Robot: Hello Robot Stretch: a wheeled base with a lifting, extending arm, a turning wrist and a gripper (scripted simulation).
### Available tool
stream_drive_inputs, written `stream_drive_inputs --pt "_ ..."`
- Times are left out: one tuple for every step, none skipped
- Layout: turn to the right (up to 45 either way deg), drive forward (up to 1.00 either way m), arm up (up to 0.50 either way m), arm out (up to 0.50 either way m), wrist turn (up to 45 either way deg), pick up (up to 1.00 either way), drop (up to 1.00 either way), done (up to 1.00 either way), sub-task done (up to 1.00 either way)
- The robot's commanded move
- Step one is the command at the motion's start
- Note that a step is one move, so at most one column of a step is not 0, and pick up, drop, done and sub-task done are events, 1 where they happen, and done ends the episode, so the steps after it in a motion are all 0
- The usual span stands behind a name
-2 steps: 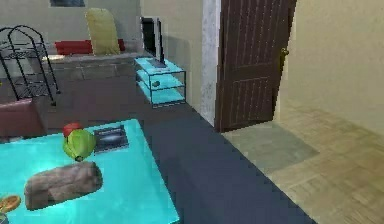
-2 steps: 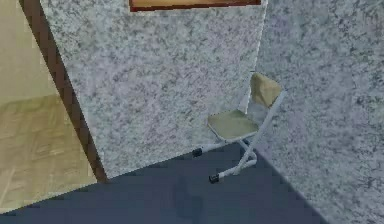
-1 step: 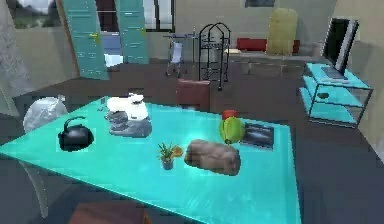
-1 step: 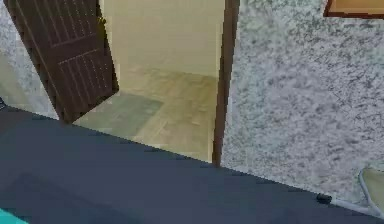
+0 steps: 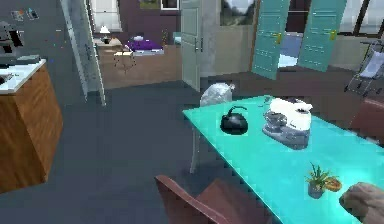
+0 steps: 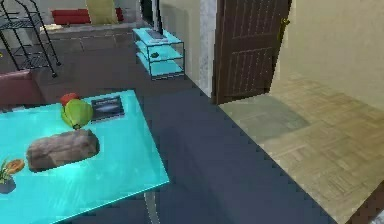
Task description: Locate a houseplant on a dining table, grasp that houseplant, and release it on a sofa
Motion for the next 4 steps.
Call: stream_drive_inputs --pt "-45.0 0.0 0.0 0.0 0.0 0.0 0.0 0.0 0.0" --pt "45.0 0.0 0.0 0.0 0.0 0.0 0.0 0.0 0.0" --pt "33.0 0.0 0.0 0.0 0.0 0.0 0.0 0.0 0.0" --pt "0.0 0.3 0.0 0.0 0.0 0.0 0.0 0.0 0.0"
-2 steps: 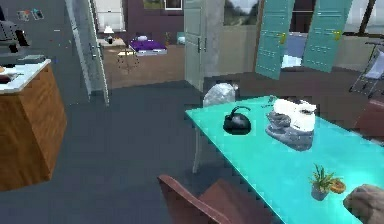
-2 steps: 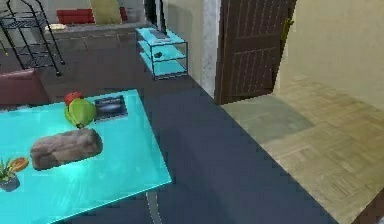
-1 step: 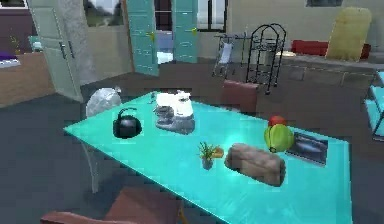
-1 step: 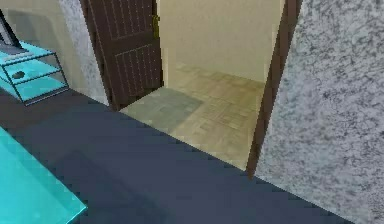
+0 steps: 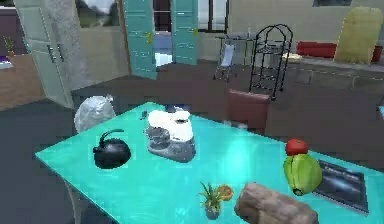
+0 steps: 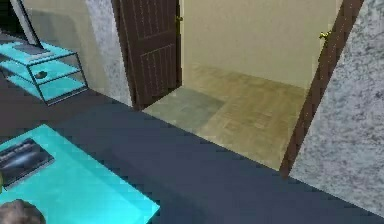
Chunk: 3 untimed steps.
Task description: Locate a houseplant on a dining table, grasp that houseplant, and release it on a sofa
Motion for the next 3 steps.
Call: stream_drive_inputs --pt "-45.0 0.0 0.0 0.0 0.0 0.0 0.0 0.0 0.0" --pt "-33.0 0.0 0.0 0.0 0.0 0.0 0.0 0.0 0.0" --pt "0.0 0.0 0.5 0.0 0.0 0.0 0.0 0.0 0.0"
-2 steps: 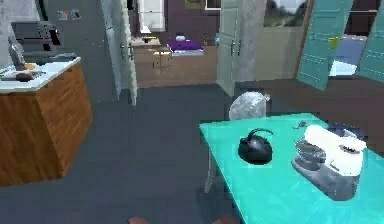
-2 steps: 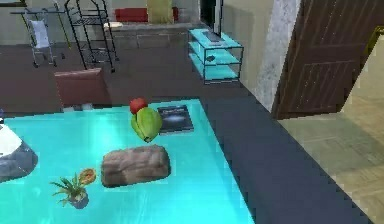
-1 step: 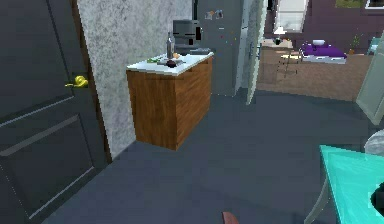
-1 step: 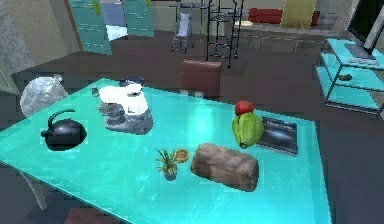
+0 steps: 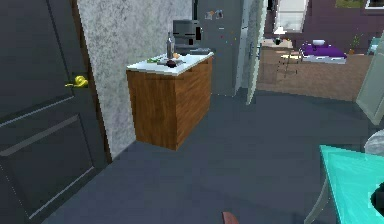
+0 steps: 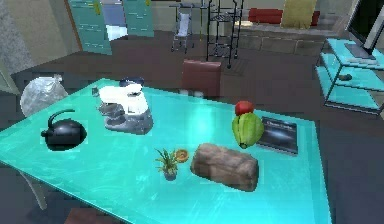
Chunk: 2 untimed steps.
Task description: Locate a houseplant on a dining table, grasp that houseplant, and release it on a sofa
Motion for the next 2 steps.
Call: stream_drive_inputs --pt "0.0 0.0 0.26 0.0 0.0 0.0 0.0 0.0 0.0" --pt "0.0 0.0 0.0 0.26 0.0 0.0 0.0 0.0 0.0"
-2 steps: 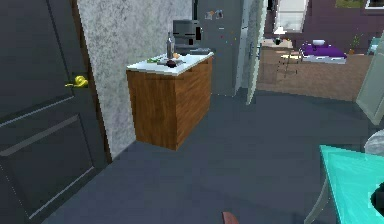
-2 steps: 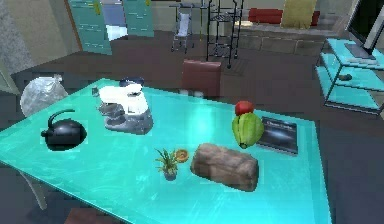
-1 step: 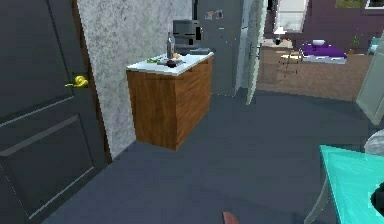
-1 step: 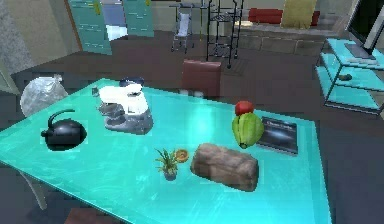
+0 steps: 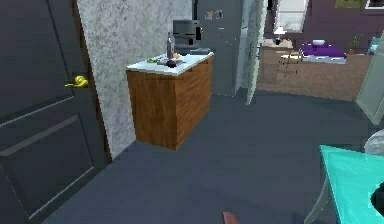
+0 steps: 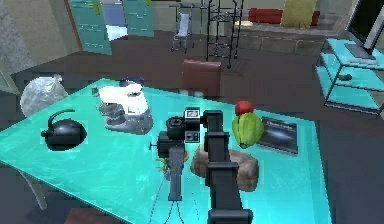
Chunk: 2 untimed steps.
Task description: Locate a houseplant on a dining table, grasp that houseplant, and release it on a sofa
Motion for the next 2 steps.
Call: stream_drive_inputs --pt "0.0 0.0 0.0 0.0 45.0 0.0 0.0 0.0 0.0" --pt "0.0 0.0 0.0 0.0 45.0 0.0 0.0 0.0 0.0"
